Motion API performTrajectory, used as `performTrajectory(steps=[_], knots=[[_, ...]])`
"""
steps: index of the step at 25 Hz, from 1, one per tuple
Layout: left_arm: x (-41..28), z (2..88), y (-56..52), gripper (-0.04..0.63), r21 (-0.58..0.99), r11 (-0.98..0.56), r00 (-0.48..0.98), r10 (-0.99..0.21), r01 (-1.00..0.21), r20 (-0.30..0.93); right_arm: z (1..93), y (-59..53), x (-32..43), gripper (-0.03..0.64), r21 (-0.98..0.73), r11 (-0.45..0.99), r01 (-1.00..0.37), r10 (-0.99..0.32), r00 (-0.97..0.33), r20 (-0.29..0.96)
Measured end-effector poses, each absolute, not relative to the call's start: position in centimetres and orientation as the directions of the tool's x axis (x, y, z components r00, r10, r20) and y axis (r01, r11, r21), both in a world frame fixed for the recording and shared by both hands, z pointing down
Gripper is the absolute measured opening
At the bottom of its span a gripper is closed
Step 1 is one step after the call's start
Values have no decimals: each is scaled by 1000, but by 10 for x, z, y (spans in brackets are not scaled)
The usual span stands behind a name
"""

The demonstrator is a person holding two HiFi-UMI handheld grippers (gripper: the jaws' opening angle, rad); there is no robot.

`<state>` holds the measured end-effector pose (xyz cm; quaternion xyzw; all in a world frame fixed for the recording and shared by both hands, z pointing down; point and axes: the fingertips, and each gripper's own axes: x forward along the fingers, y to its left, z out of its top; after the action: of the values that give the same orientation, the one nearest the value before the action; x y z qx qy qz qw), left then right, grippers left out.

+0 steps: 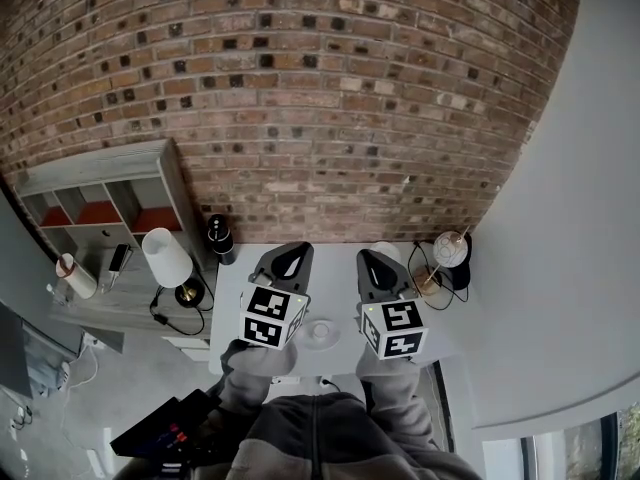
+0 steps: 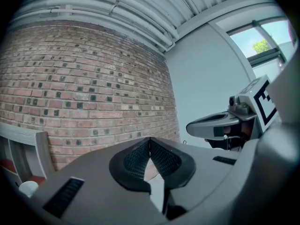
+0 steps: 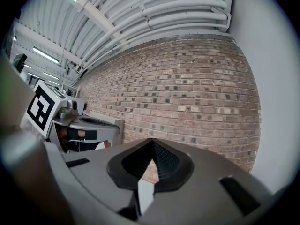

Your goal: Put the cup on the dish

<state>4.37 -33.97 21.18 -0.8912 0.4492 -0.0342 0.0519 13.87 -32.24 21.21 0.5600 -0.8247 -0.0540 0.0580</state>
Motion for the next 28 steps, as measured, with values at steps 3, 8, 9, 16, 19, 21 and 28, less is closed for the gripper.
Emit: performTrajectory(steps=[3, 8, 9, 16, 19, 21, 28], knots=[[45, 208, -343, 6, -137, -588, 593, -805, -797, 7, 209, -325, 140, 3, 154, 362, -919, -932, -362, 28], [50, 201, -347, 6, -152, -590, 598, -802, -793, -4, 202, -329, 146, 3, 172, 336, -926, -941, -339, 14], [50, 200, -347, 6, -154, -590, 598, -801, -792, -6, 201, -329, 147, 2, 177, 332, -926, -942, -336, 10], [54, 201, -352, 6, -157, -594, 602, -799, -789, -1, 197, -331, 150, 2, 176, 322, -930, -945, -328, -5], [55, 202, -354, 6, -152, -596, 603, -798, -789, -1, 196, -332, 152, 3, 172, 317, -933, -946, -324, -12], [54, 201, -355, 6, -148, -595, 602, -799, -790, -1, 194, -333, 153, 2, 171, 314, -934, -947, -322, -16], [50, 201, -357, 6, -145, -586, 593, -805, -797, -5, 192, -333, 152, 3, 171, 312, -935, -946, -322, -33]])
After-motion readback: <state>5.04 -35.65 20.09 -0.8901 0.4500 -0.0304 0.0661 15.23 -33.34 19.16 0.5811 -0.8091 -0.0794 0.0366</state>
